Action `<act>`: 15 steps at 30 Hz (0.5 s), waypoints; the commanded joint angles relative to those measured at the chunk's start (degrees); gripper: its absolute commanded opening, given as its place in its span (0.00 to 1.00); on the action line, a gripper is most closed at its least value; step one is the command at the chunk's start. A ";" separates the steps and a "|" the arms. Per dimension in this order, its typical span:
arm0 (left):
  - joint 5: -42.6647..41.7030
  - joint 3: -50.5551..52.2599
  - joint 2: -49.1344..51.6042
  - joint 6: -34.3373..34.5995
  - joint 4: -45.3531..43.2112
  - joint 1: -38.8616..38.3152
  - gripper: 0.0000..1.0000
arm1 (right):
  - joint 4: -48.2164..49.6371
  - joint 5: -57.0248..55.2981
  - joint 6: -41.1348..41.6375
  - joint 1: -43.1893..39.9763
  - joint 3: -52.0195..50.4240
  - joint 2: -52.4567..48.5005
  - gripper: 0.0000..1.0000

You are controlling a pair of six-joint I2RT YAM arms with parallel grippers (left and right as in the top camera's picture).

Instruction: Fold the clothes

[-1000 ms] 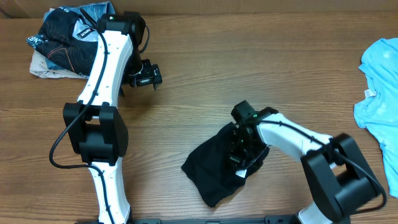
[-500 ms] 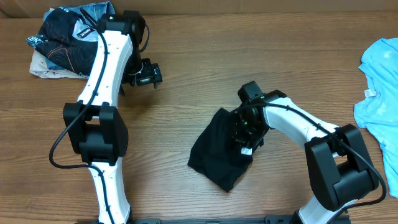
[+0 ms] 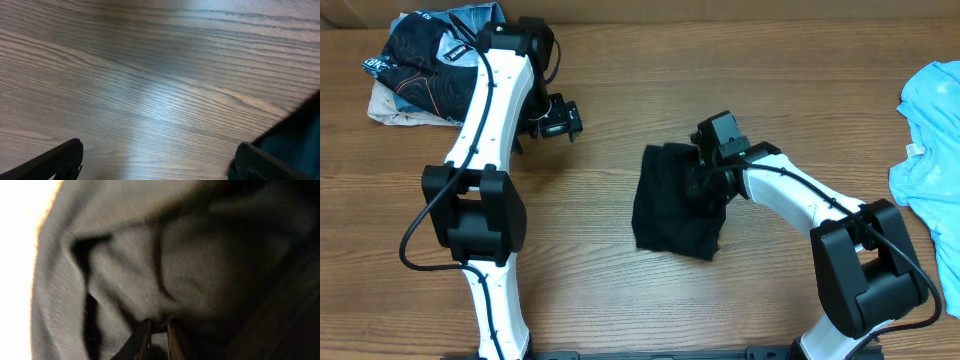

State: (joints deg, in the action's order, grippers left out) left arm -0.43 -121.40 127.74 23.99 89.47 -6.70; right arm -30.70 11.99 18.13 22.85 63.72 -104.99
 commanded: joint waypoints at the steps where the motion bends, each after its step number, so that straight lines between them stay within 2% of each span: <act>1: -1.73 0.17 -1.95 0.20 -0.17 -1.25 1.00 | 2.08 -1.95 -0.79 -0.48 4.83 -0.61 0.16; 4: -1.73 0.17 -1.95 0.22 -0.46 -1.84 1.00 | 2.64 -1.95 -0.79 -0.48 8.96 -0.61 0.16; 7: -1.73 0.17 -1.95 0.22 -0.87 -2.34 1.00 | -1.29 -4.22 -0.79 -0.55 14.19 -0.59 0.18; 12: -1.73 0.17 -1.95 0.22 -1.07 -2.78 1.00 | -14.80 -8.11 -0.63 -2.60 27.56 -0.57 0.29; 15: -1.70 0.17 -1.95 0.20 -1.03 -2.75 1.00 | -26.38 -8.09 0.00 -4.39 36.13 -0.57 0.29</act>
State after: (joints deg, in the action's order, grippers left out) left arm -1.52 -121.40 127.74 23.99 88.47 -9.04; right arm -51.03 5.93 17.78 20.75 91.35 -105.71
